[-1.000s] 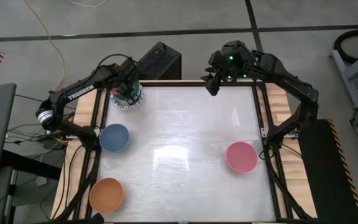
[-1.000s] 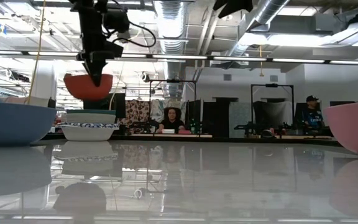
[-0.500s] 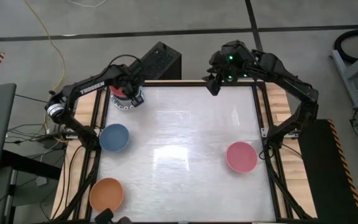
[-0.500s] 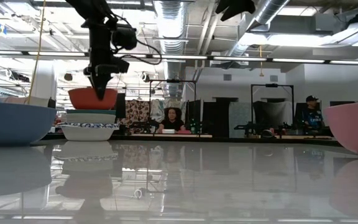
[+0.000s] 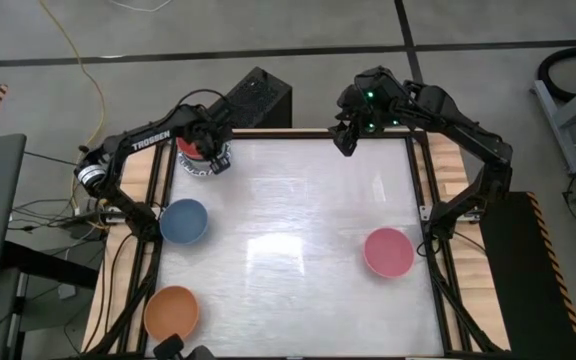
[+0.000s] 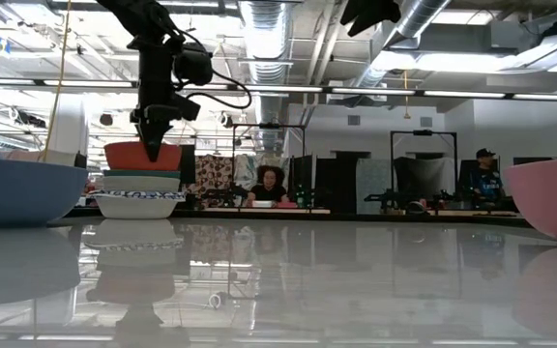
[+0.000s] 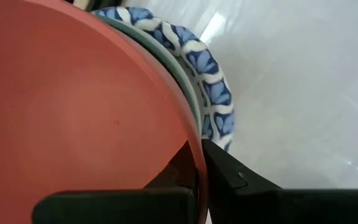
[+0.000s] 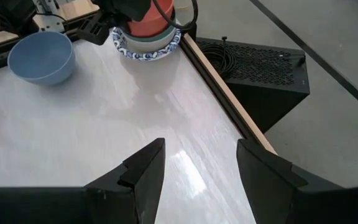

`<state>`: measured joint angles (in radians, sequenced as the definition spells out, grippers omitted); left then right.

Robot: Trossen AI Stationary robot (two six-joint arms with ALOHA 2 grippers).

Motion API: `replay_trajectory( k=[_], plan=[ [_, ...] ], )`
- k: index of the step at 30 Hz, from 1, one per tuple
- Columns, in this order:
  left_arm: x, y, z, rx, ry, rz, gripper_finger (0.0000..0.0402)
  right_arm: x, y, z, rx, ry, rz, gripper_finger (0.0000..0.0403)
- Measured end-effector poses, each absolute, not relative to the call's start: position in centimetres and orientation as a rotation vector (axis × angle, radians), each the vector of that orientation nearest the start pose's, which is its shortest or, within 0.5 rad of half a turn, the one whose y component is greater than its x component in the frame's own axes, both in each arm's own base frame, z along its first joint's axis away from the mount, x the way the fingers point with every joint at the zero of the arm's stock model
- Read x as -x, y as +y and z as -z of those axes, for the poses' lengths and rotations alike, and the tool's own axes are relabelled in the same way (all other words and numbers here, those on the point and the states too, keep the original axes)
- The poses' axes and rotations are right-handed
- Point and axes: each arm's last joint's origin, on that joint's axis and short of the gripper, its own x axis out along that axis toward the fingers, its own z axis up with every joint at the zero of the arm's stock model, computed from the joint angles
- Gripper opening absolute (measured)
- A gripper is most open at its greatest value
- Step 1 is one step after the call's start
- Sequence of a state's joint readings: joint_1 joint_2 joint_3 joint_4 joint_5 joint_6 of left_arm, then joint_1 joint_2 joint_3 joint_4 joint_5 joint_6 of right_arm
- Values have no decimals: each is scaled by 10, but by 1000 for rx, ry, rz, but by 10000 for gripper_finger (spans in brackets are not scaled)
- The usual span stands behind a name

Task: Nest bowls inside each other
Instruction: Stack the orange bowl on top of the green bowl

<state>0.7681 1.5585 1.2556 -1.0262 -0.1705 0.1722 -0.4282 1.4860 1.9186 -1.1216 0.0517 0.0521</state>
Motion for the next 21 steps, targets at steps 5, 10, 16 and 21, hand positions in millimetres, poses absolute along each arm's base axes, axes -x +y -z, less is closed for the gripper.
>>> replay_trajectory(
  k=[5,10,16,21],
  plan=[
    [-206,206,-258,273,1369,-664,0,-245,-113,-462,-179,672,478,218],
    [-206,205,-258,272,1377,-660,6,-245,-112,-462,-185,672,478,218],
    [-203,201,-257,263,1435,-623,59,-244,-110,-460,-188,703,470,218],
    [-202,201,-257,258,1448,-616,121,-244,-108,-460,-187,710,463,218]
  ],
)
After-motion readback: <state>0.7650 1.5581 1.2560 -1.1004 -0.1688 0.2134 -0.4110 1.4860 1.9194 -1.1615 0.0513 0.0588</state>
